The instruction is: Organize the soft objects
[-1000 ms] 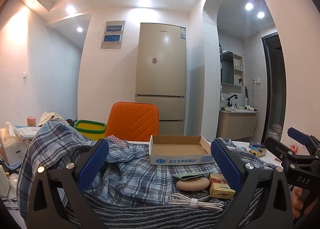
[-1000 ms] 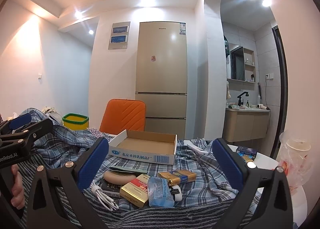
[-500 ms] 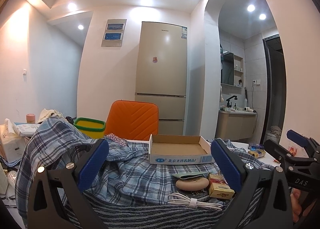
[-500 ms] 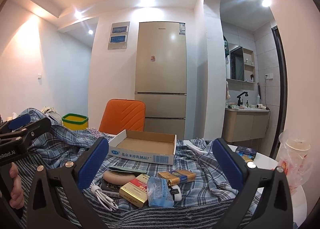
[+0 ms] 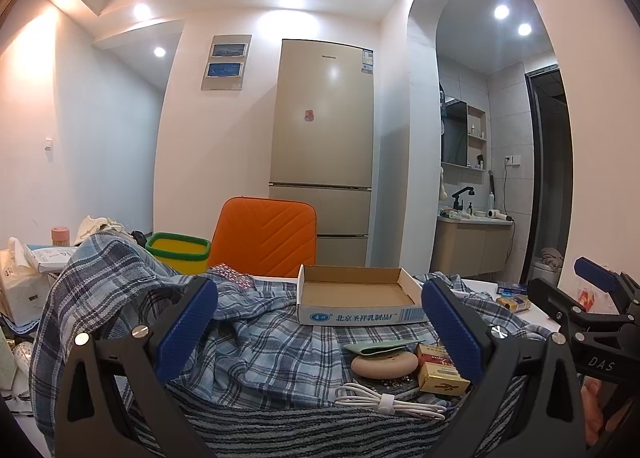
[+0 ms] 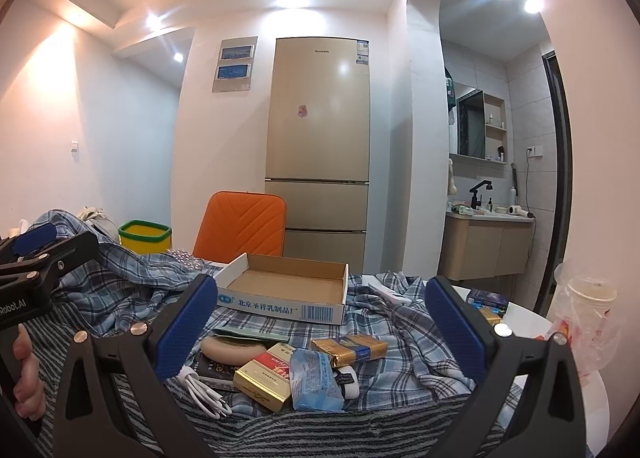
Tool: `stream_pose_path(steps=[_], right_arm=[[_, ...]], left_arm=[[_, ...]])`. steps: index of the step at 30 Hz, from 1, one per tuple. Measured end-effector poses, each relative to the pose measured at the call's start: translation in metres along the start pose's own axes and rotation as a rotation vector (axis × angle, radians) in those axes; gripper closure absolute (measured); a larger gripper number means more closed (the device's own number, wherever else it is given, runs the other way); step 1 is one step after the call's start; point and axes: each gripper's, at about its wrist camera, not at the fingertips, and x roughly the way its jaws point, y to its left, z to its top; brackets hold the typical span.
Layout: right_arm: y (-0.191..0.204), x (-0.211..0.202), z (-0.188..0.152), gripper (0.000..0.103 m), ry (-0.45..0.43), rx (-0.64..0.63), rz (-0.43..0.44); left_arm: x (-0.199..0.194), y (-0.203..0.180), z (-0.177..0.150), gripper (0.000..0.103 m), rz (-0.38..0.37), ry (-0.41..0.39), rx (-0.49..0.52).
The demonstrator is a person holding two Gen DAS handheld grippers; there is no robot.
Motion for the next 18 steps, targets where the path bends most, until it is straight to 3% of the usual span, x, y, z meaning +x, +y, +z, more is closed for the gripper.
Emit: stream_pose_path(steps=[18], right_arm=[[-0.0026,0.0000,0.0000,0.000,0.007,0.008,-0.004]], left_arm=[[0.0008,0.0000,0.0003,0.000,-0.001,-0.001,-0.001]])
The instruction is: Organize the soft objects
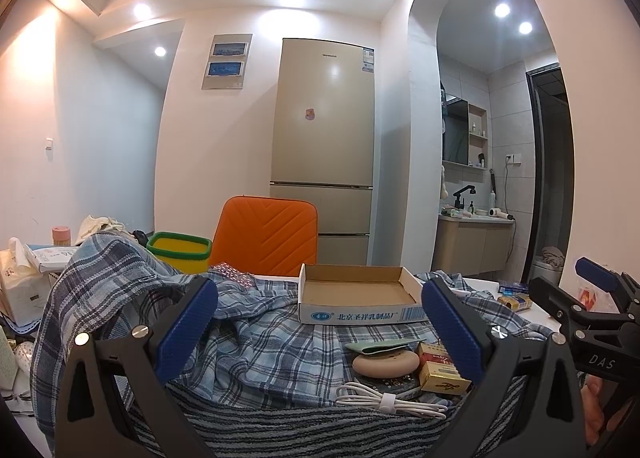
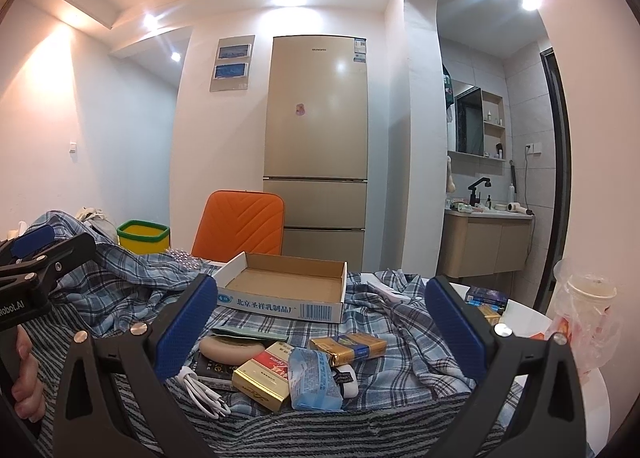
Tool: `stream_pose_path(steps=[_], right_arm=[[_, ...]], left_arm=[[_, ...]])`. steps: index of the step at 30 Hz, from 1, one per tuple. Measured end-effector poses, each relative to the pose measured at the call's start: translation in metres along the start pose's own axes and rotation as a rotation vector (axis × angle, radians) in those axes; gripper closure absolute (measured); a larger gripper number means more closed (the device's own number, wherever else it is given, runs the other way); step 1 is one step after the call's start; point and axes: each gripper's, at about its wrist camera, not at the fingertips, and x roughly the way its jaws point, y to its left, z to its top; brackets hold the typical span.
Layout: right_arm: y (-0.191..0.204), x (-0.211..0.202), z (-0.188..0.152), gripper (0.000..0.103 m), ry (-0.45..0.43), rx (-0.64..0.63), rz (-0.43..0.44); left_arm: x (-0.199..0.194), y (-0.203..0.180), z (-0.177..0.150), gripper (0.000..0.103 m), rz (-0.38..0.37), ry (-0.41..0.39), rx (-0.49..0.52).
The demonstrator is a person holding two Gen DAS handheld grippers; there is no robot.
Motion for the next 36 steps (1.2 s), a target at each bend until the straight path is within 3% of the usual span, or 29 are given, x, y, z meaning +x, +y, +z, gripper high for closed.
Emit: stream_pose_path(steps=[15,36], right_arm=[[-0.0001,0.0011,-0.0003,0.000,0.003,-0.004,-0.006],[0.0022,0.0001,0.0010,0.000,0.007,-0.008,-0.012]], left_arm=[[0.0068,0.0061,-0.0005,0.000,0.005,0.037,-0.023],[-0.0016,0.0023,0.0039,0.000,0.003,0.025,0.004]])
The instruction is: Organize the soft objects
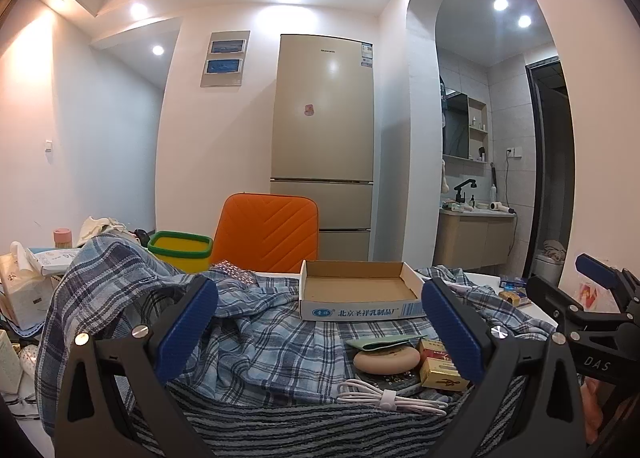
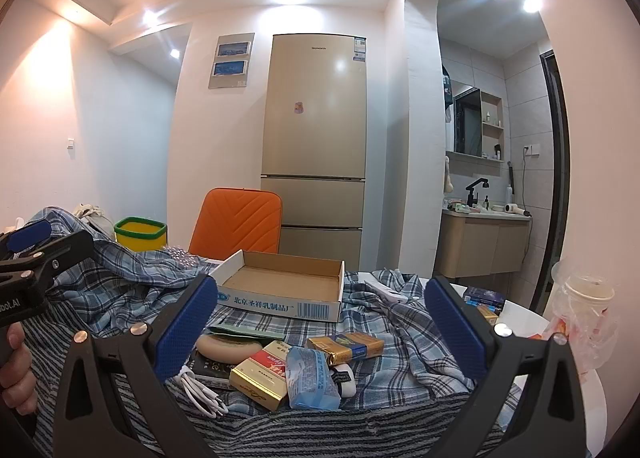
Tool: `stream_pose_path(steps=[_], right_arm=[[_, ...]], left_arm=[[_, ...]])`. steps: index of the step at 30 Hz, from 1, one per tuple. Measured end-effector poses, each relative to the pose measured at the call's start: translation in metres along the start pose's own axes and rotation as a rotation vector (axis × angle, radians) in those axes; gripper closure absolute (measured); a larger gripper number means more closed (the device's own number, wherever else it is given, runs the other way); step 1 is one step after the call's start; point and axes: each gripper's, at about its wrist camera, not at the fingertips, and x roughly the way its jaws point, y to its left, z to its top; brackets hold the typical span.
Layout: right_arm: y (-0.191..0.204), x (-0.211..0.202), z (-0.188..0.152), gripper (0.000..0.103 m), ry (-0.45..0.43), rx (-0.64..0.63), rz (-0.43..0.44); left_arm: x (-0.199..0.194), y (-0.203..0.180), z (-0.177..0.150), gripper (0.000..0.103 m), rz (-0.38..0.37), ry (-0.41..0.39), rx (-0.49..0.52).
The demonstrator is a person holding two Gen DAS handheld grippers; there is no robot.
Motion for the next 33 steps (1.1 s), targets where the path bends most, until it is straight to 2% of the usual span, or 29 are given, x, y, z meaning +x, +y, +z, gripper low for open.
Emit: stream_pose_path(steps=[11,16,21,25,33], right_arm=[[-0.001,-0.001,0.000,0.000,-0.003,0.001,0.001],[-0.004,-0.001,0.007,0.000,0.009,0.014,0.008],[-0.003,-0.002,0.027,0.000,0.035,-0.004,0.008],[0.000,-0.005,0.048,0.000,0.019,-0.004,-0.019],[-0.017,0.028,0.064,0.000,0.079,0.103,-0.007]], left_arm=[[-0.003,-0.002,0.002,0.000,0.001,0.006,0.015],[-0.014,-0.011,0.014,0.000,-0.038,0.016,0.038],[-0.014,-0.026,0.029,0.000,0.034,-0.007,0.119],[-0.003,-0.027,0.036,0.000,0.005,0.006,0.090],[0.032,-0.025,0.051,0.000,-0.031,0.048,0.035]])
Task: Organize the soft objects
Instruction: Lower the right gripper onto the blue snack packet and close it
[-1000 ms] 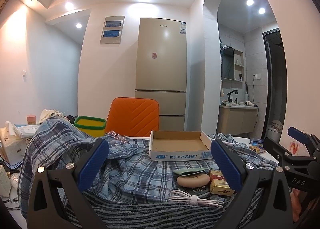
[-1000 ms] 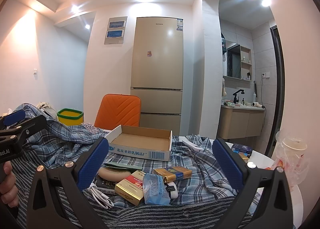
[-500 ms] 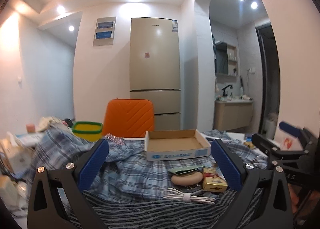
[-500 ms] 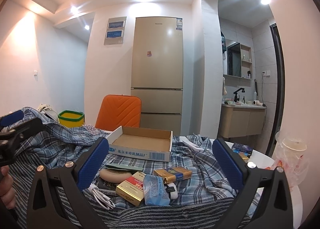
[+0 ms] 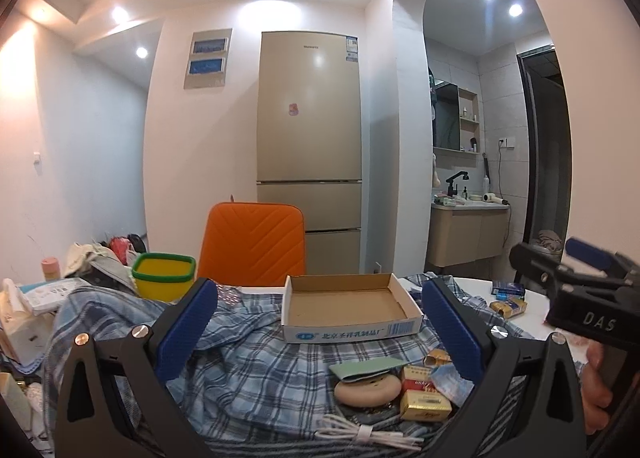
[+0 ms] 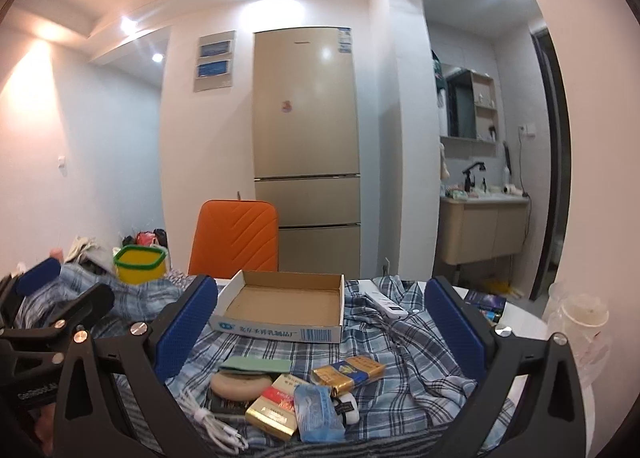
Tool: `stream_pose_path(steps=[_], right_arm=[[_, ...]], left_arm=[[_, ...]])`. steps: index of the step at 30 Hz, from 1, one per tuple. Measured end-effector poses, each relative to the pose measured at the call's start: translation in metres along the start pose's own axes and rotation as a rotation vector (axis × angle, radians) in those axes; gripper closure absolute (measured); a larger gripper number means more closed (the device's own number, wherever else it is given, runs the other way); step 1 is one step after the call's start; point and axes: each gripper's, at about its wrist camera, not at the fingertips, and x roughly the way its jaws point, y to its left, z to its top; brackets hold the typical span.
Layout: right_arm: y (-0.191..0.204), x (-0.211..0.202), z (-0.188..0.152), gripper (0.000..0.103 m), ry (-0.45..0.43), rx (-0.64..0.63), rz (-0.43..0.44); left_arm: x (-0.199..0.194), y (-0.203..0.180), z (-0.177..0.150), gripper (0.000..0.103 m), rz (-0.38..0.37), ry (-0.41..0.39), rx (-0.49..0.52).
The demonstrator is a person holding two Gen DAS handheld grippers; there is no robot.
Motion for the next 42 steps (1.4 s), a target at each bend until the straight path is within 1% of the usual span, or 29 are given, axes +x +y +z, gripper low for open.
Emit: stream_pose_path(steps=[1,3,5,7,8,11,13,15,16,17,18,20,23,24,25,26,28,30,31,32,34,35,38,40,42], right_arm=[[-0.003,0.007,-0.001,0.000,0.017,0.005,0.005],[-0.009,0.024,-0.007,0.000,0.061,0.008,-0.005],[-0.016,0.039,-0.018,0.000,0.102,0.013,-0.030],[-0.023,0.049,-0.028,0.000,0.137,0.027,-0.035],[-0.025,0.053,-0.032,0.000,0.154,0.035,-0.037],[-0.030,0.058,-0.040,0.000,0.173,0.057,-0.033],[-0.030,0.059,-0.040,0.000,0.187,0.050,-0.026],[-0.027,0.060,-0.042,0.000,0.201,0.027,-0.016],[-0.024,0.062,-0.043,0.002,0.223,0.013,-0.011],[-0.022,0.064,-0.046,0.009,0.248,0.000,-0.001],[-0.021,0.068,-0.049,0.013,0.281,-0.006,0.011],[-0.019,0.076,-0.056,0.021,0.346,-0.001,0.035],[-0.015,0.086,-0.068,0.030,0.434,-0.016,0.083],[-0.013,0.088,-0.072,0.031,0.457,-0.024,0.096],[-0.010,0.089,-0.075,0.034,0.476,-0.034,0.102],[-0.008,0.091,-0.079,0.038,0.498,-0.046,0.099],[-0.005,0.095,-0.086,0.043,0.542,-0.049,0.092],[-0.008,0.099,-0.091,0.050,0.584,-0.028,0.087],[-0.009,0.102,-0.092,0.057,0.605,-0.022,0.084],[-0.010,0.104,-0.095,0.060,0.627,-0.013,0.089],[-0.009,0.109,-0.099,0.062,0.660,-0.010,0.100],[-0.008,0.111,-0.101,0.064,0.673,-0.015,0.105],[-0.004,0.113,-0.106,0.065,0.699,-0.032,0.118],[-0.003,0.116,-0.108,0.064,0.713,-0.041,0.118],[-0.001,0.118,-0.110,0.064,0.728,-0.050,0.117]], left_arm=[[0.003,0.000,-0.001,0.000,0.000,0.001,-0.004],[0.012,0.002,-0.007,0.000,-0.025,-0.003,-0.014],[0.023,0.003,-0.018,0.000,-0.028,0.017,-0.019],[0.029,0.002,-0.026,0.000,-0.023,0.036,-0.008],[0.034,0.002,-0.030,0.000,-0.024,0.059,-0.002],[0.036,-0.001,-0.035,0.000,-0.030,0.067,0.001],[0.040,-0.002,-0.038,0.000,-0.062,0.100,0.006],[0.043,-0.003,-0.040,0.000,-0.071,0.129,0.004],[0.045,-0.002,-0.041,0.000,-0.075,0.144,0.001],[0.047,-0.001,-0.043,0.000,-0.066,0.161,-0.005],[0.049,0.001,-0.043,0.000,-0.060,0.180,-0.009],[0.056,0.002,-0.047,0.000,-0.067,0.249,-0.018],[0.059,-0.003,-0.051,0.000,-0.068,0.293,0.007],[0.059,-0.004,-0.052,0.000,-0.066,0.299,0.013],[0.061,-0.006,-0.054,0.002,-0.065,0.310,0.018],[0.062,-0.006,-0.055,0.006,-0.067,0.327,0.020],[0.066,-0.006,-0.058,0.010,-0.082,0.362,0.014],[0.071,-0.005,-0.061,0.011,-0.095,0.395,-0.002],[0.073,-0.005,-0.062,0.011,-0.099,0.404,-0.007],[0.076,-0.004,-0.063,0.011,-0.099,0.416,-0.013],[0.080,-0.002,-0.066,0.015,-0.099,0.440,-0.022],[0.082,-0.003,-0.068,0.015,-0.104,0.450,-0.019],[0.083,-0.008,-0.072,0.015,-0.119,0.465,-0.002],[0.088,-0.008,-0.075,0.015,-0.126,0.487,-0.007],[0.095,-0.006,-0.079,0.015,-0.134,0.525,-0.024]])
